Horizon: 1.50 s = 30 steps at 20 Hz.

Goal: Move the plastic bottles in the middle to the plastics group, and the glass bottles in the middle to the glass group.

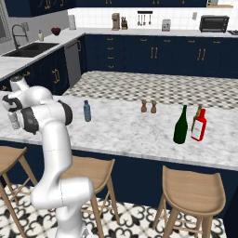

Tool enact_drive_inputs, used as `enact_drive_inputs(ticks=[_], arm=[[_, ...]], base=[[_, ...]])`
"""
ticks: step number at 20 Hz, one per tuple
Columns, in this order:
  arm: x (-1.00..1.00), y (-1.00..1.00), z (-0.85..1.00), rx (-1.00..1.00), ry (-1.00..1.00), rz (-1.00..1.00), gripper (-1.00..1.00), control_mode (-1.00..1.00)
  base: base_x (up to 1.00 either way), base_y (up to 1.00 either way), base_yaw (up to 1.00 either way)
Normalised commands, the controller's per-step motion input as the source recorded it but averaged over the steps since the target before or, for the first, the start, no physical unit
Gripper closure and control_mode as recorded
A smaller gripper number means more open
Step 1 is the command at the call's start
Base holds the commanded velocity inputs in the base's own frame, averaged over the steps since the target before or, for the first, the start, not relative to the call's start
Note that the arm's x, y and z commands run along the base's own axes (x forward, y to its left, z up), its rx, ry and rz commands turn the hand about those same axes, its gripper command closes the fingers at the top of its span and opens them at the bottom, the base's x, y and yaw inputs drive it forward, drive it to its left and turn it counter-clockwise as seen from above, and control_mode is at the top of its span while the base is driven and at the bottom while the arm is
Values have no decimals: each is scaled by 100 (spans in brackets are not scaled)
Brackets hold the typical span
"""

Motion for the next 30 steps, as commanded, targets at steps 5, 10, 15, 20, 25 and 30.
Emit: enact_drive_inputs(ticks=[5,10,15,20,25,30], arm=[[0,0,-3,0,0,0,100,-100],[11,2,0,0,0,0,100,-100],[18,3,0,0,0,0,100,-100],[0,1,0,0,0,0,-100,-100],[0,0,0,0,0,0,-100,-100],[0,0,0,0,0,0,-100,-100]], base=[[0,0,0],[0,0,0],[0,0,0],[0,0,0],[0,0,0],[0,0,0]])
